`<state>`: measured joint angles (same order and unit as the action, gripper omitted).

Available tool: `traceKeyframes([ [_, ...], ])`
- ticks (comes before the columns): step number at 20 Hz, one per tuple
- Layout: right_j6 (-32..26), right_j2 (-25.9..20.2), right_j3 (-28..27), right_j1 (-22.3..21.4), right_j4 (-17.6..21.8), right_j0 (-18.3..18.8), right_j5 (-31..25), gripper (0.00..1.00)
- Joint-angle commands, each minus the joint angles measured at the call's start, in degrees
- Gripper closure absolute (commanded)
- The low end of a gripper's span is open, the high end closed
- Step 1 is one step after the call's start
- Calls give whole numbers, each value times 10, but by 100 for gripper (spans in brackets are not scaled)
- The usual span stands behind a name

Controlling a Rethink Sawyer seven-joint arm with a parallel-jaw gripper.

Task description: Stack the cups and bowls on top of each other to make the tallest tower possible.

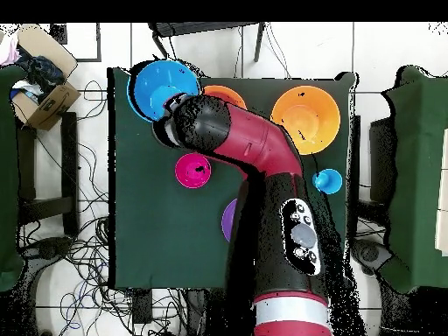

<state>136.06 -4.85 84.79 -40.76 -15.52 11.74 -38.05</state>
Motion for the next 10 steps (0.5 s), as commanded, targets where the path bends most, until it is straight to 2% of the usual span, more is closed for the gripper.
traceKeyframes([
  [1, -176, -101, 4, 13, 77, 30, -48, 100],
  [10, -190, -114, -41, 10, 136, 52, -70, 100],
])
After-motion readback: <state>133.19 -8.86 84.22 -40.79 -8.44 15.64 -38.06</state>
